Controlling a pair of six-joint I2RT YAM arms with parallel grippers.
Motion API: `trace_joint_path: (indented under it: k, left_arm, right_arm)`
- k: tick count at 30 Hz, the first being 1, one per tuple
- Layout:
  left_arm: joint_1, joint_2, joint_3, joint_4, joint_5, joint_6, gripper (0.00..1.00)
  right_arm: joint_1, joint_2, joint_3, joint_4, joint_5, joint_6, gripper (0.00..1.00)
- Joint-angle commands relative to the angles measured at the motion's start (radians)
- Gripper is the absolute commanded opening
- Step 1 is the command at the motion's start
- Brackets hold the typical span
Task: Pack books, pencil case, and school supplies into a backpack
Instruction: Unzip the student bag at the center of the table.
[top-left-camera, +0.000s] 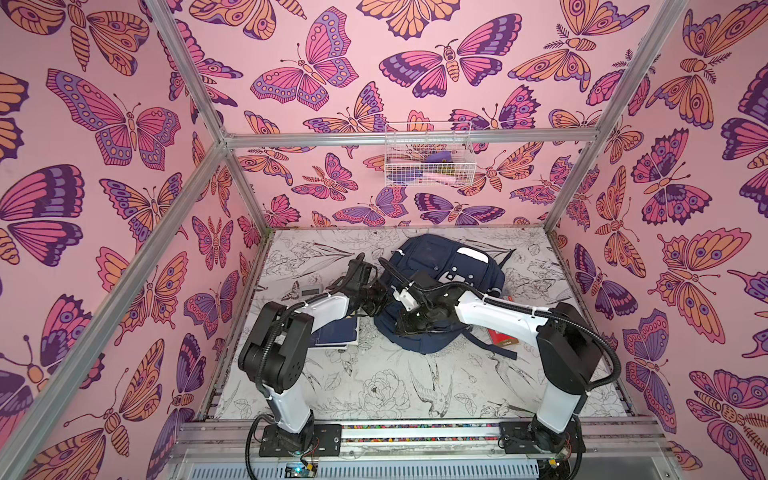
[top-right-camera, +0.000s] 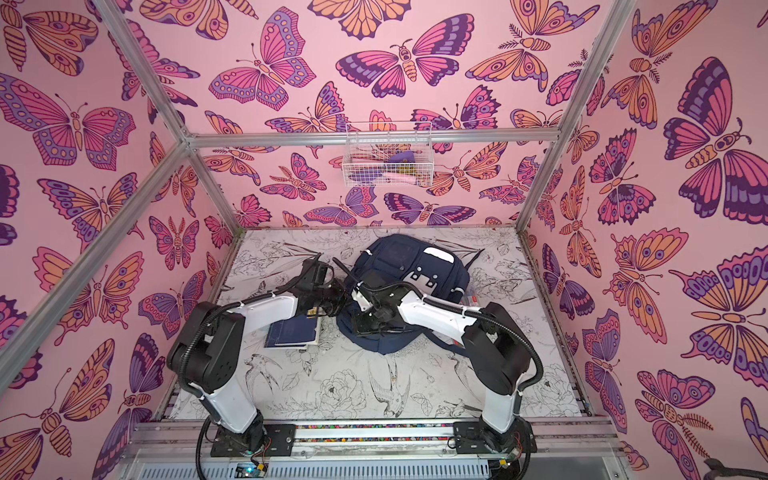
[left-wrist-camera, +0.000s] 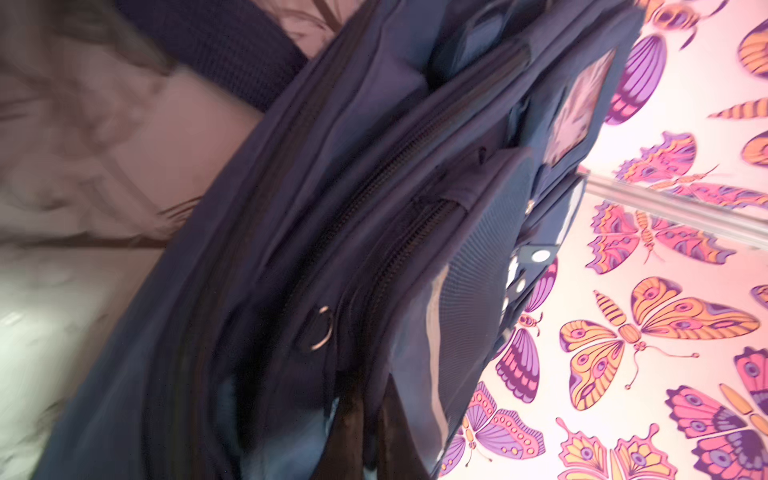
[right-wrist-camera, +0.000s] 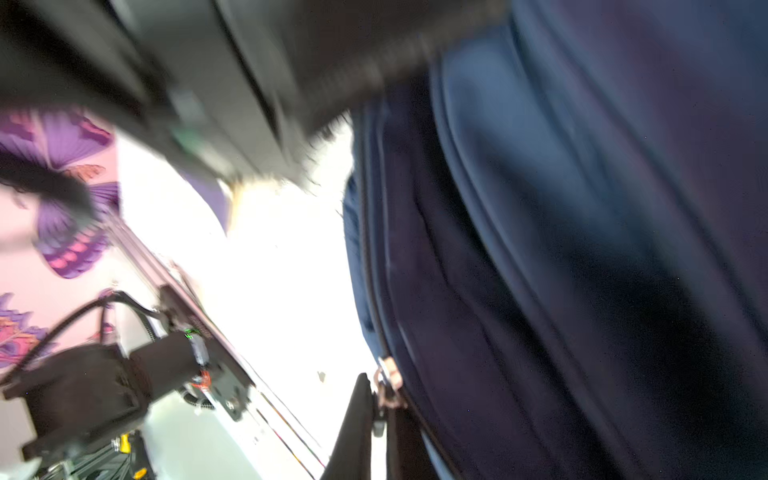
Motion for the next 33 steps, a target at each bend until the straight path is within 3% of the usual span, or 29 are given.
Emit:
trace_joint_path:
  k: [1, 8, 17, 18, 20, 23, 24, 29, 33]
  left_arm:
    - [-0.007, -0.054, -0.061, 0.043, -0.005, -0.054, 0.00]
    - [-0.007, -0.195, -0.170, 0.032, -0.073, -0.055, 0.00]
    - [-0.072, -0.363, -0.252, -0.034, -0.124, -0.060, 0.00]
    - [-0.071, -0.372, -0.247, -0.059, -0.138, -0.052, 0.14]
    - [-0.052, -0.369, -0.218, -0.106, -0.155, -0.013, 0.56]
    - [-0.014, -0.285, -0.126, -0.143, -0.106, 0.040, 0.93]
    - [-0.011, -0.254, -0.100, -0.144, -0.090, 0.056, 0.98]
    - [-0.013, -0.086, 0.023, -0.160, 0.003, 0.112, 0.95]
    - [-0.025, 0.004, 0.079, -0.158, 0.052, 0.132, 0.83]
  right_arm:
    - [-0.028, 0.012, 0.069, 0.059, 0.044, 0.008, 0.00]
    - [-0.126, -0.154, -0.053, -0.245, 0.201, -0.139, 0.00]
    - [-0.211, -0.306, -0.136, -0.388, 0.196, -0.265, 0.00]
    - [-0.211, -0.314, -0.141, -0.398, 0.178, -0.277, 0.00]
    - [-0.210, -0.321, -0.154, -0.398, 0.133, -0.282, 0.00]
    - [-0.202, -0.325, -0.179, -0.390, 0.104, -0.281, 0.00]
    - [-0.198, -0.327, -0.184, -0.388, 0.100, -0.281, 0.00]
    - [-0.187, -0.313, -0.190, -0.387, 0.085, -0.275, 0.00]
    - [-0.176, -0.304, -0.193, -0.379, 0.085, -0.268, 0.00]
